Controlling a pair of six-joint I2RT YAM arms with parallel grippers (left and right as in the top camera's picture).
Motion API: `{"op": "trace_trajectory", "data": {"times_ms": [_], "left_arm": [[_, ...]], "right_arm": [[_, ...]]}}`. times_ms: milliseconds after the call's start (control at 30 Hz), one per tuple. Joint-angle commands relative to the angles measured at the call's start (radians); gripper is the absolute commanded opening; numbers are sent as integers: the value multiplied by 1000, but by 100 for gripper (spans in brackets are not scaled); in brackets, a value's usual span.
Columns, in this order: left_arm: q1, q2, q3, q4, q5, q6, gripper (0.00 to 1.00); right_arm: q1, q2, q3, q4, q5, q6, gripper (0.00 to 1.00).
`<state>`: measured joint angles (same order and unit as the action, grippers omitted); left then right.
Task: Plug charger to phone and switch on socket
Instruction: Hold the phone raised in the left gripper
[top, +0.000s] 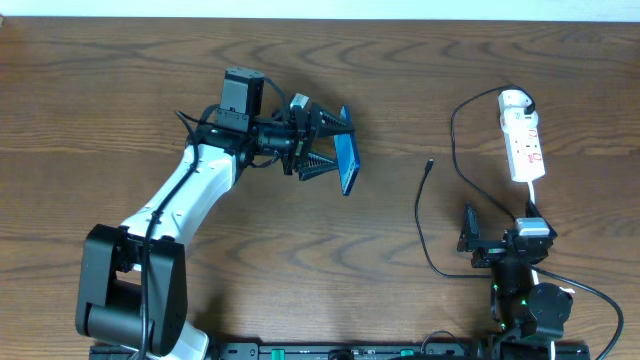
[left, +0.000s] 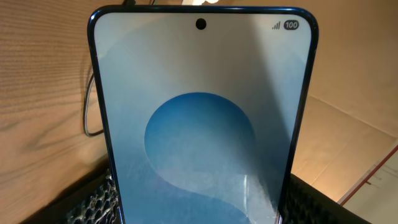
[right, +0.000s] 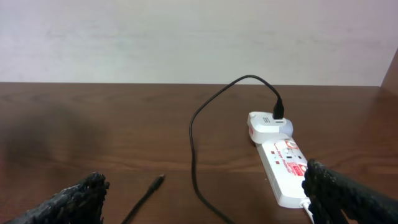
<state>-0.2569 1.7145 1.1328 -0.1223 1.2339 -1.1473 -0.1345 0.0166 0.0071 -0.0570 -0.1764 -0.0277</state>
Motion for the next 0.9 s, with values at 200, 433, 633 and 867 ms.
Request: {"op": "trace_trajectory", "data": {"times_ms": [200, 433, 633, 867], "left_arm": [[5, -34, 4, 9, 69, -37, 76], [5, -34, 4, 9, 83, -66, 76], [4, -34, 4, 35, 86, -58, 76], [5, -34, 4, 35, 83, -54, 76]], "right_arm": [[-4, -6, -2, -3, -6, -11, 99], [-4, -6, -2, -3, -6, -11, 99], [-4, -6, -2, -3, -6, -11, 99], [-4, -6, -2, -3, -6, -11, 99]]}}
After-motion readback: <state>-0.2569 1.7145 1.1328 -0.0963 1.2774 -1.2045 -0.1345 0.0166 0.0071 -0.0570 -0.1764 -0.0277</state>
